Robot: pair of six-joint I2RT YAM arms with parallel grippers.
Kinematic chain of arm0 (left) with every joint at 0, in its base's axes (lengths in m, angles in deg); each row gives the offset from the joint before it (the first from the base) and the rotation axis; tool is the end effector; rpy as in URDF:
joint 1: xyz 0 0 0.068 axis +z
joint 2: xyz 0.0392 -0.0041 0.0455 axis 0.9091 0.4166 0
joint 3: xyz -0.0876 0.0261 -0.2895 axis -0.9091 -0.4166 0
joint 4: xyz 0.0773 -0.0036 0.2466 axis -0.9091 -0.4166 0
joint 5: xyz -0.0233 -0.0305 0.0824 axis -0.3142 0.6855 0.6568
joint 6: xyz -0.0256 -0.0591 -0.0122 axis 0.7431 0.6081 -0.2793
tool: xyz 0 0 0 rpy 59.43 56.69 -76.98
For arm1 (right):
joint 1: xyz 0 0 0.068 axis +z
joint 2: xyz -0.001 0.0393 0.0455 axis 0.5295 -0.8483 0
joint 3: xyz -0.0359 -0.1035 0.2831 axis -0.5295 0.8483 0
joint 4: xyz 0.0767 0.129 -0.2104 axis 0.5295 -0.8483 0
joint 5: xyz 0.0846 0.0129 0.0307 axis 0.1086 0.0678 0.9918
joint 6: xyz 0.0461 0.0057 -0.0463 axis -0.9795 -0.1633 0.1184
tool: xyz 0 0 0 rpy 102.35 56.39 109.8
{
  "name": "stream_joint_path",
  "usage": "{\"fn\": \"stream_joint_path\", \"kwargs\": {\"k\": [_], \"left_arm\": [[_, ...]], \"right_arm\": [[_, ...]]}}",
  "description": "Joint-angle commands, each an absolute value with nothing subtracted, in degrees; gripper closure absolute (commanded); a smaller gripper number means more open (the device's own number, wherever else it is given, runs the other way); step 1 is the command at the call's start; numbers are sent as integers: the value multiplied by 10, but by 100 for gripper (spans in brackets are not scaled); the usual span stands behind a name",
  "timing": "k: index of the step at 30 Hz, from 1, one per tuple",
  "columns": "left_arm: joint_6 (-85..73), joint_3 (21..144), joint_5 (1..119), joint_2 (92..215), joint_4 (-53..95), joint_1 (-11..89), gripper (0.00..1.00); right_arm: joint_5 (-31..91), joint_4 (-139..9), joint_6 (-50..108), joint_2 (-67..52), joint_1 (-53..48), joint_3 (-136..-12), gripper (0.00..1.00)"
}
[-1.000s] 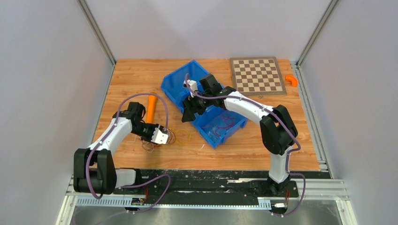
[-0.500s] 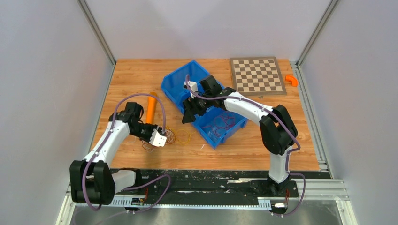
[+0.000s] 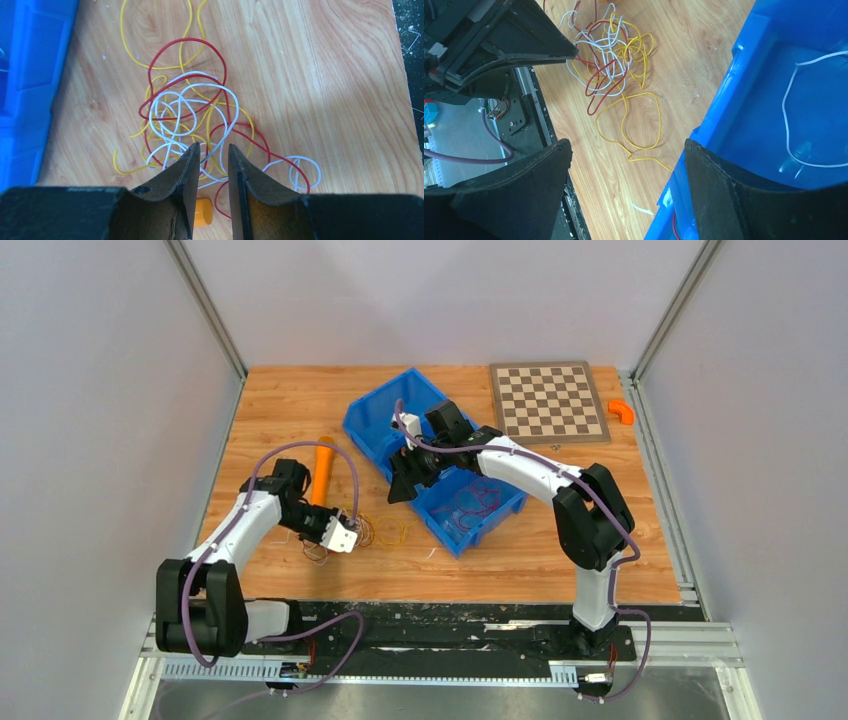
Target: Untangle the cables
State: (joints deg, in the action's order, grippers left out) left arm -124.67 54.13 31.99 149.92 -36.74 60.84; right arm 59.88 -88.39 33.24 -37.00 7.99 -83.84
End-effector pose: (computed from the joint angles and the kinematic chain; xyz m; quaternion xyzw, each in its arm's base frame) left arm 0.1788 -0.0448 0.2192 0.7958 0.5170 -0.1524 0.2760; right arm 0.3189 0.3083 0.2577 -0.3912 0.8036 0.4013 0.2004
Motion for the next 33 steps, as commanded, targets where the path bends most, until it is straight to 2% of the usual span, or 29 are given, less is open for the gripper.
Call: {"fn": "stream_joint_path", "kwargs": {"k": [1,5,12,18,20,22,27,33], "left_arm": [[-1262,533,330,1516,-344,605,66],[-1253,526,332,1525,-322,605,69],[-1202,544,302,1442,-342,605,87],[-1146,593,280,1357,-434,606,90],[-1086,612,272,1343,-443,607,97],[-1045,642,265,1343,-456,612,100],[-826,717,184,1367,-458,664,100],[-595,709,122,1331,-392,705,99]], "right_arm": [[602,-874,328,-345,78,-835,18],[599,-876,333,-342,78,-833,18],[605,-878,337,-336,79,-838,19],[656,-875,332,-347,79,-872,20],[696,-873,330,-356,79,-894,21],[719,-869,330,-361,80,-906,20],[771,-845,328,-359,88,-928,13],[769,-785,324,-361,114,-936,14]]}}
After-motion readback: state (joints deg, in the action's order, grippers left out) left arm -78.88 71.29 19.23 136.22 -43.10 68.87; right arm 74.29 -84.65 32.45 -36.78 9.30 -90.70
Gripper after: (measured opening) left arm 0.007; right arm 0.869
